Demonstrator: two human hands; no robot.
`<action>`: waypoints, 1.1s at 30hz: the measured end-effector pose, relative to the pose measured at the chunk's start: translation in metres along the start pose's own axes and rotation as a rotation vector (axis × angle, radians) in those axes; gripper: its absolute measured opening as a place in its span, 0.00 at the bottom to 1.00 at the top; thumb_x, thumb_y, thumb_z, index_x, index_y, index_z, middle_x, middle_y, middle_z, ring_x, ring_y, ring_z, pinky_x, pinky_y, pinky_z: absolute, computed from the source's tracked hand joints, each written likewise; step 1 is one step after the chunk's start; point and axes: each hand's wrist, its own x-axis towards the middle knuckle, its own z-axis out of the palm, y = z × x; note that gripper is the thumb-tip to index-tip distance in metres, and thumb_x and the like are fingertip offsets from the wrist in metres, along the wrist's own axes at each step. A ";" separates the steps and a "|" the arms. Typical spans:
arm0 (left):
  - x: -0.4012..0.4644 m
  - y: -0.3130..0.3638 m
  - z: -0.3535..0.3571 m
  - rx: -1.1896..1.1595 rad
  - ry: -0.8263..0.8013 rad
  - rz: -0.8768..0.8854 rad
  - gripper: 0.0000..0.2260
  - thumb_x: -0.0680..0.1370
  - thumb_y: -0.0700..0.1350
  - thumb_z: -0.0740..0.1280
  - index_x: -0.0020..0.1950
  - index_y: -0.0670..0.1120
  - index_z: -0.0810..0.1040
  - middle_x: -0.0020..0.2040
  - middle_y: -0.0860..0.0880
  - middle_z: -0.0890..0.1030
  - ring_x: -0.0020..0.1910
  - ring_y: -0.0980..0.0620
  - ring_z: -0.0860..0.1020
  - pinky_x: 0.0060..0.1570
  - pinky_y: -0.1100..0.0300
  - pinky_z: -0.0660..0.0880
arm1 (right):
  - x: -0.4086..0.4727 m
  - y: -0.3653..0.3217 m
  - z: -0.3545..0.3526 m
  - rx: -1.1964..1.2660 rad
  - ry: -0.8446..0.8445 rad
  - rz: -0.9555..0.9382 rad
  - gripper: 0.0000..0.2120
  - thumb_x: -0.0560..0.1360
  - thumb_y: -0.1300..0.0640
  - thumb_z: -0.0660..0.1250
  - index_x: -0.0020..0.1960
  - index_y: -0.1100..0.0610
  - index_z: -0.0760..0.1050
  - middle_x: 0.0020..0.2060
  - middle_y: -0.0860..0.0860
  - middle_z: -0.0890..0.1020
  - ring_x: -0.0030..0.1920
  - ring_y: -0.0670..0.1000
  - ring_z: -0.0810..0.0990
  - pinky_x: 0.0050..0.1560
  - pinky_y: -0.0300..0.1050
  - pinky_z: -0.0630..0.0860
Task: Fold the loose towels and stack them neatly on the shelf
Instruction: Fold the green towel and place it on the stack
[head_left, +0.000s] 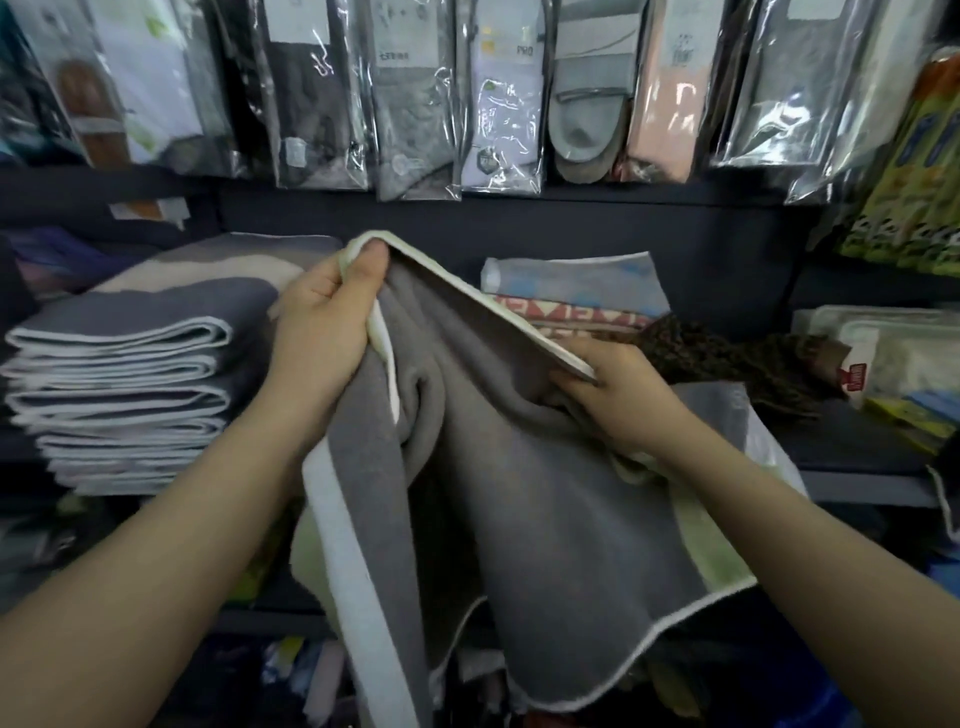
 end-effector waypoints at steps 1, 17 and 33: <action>0.004 -0.002 -0.009 0.004 0.030 -0.007 0.14 0.79 0.48 0.61 0.33 0.49 0.73 0.24 0.60 0.77 0.26 0.66 0.72 0.31 0.73 0.70 | 0.001 0.001 0.004 -0.019 0.019 0.013 0.11 0.73 0.65 0.66 0.55 0.59 0.79 0.45 0.53 0.83 0.48 0.46 0.76 0.43 0.33 0.65; -0.041 -0.067 -0.038 0.592 -0.818 0.101 0.11 0.70 0.52 0.72 0.34 0.54 0.71 0.28 0.56 0.73 0.30 0.65 0.72 0.29 0.68 0.64 | -0.004 -0.076 0.069 0.399 -0.204 0.311 0.08 0.67 0.53 0.73 0.34 0.56 0.78 0.24 0.44 0.78 0.27 0.38 0.73 0.28 0.34 0.67; -0.033 -0.124 -0.062 0.207 -0.401 -0.639 0.14 0.71 0.49 0.72 0.53 0.46 0.75 0.47 0.47 0.81 0.44 0.51 0.80 0.46 0.56 0.75 | -0.055 -0.045 0.070 0.993 -0.098 0.679 0.04 0.77 0.62 0.62 0.46 0.54 0.74 0.38 0.52 0.81 0.35 0.48 0.80 0.37 0.41 0.78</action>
